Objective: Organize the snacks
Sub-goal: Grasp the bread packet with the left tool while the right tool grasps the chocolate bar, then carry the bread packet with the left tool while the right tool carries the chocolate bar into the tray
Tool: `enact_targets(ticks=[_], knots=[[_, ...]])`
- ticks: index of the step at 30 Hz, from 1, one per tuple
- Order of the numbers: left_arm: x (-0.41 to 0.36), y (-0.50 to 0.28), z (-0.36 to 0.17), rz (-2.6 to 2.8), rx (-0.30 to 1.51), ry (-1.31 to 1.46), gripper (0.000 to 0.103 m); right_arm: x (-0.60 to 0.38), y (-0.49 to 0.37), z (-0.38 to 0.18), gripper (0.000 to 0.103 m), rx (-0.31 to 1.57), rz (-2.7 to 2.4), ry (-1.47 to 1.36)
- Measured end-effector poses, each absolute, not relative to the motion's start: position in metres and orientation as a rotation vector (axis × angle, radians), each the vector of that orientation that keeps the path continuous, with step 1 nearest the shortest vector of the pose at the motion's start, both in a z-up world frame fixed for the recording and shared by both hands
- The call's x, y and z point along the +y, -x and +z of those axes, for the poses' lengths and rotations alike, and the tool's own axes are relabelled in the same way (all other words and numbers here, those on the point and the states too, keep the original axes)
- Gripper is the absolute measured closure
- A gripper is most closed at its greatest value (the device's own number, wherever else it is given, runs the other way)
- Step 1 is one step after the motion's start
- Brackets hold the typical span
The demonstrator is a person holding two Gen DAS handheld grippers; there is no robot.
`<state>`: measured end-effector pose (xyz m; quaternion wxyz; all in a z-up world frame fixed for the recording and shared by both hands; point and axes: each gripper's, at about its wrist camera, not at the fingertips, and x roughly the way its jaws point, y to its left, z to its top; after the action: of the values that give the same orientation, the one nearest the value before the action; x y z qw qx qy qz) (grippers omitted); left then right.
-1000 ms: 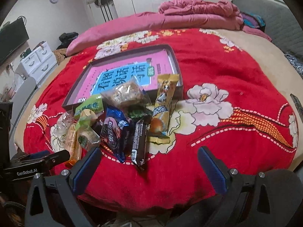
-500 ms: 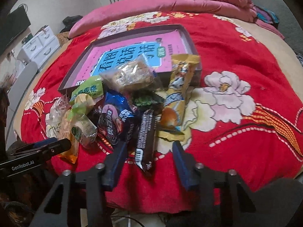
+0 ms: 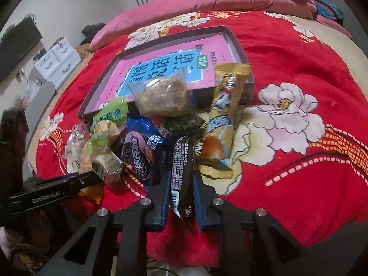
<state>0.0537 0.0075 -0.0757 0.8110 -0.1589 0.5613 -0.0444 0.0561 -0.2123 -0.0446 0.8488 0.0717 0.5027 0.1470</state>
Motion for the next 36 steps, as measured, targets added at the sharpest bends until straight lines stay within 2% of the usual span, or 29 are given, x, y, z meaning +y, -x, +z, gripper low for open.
enact_targets(ticks=[10, 36], knots=[[0.011, -0.036, -0.062, -0.153, 1.186, 0.375, 0.069, -0.227, -0.043, -0.021, 0.085, 0.962, 0.309, -0.207], [0.041, -0.046, 0.006, -0.171, 0.939, 0.438, 0.069, -0.238, -0.062, 0.007, 0.085, 0.795, 0.371, -0.237]])
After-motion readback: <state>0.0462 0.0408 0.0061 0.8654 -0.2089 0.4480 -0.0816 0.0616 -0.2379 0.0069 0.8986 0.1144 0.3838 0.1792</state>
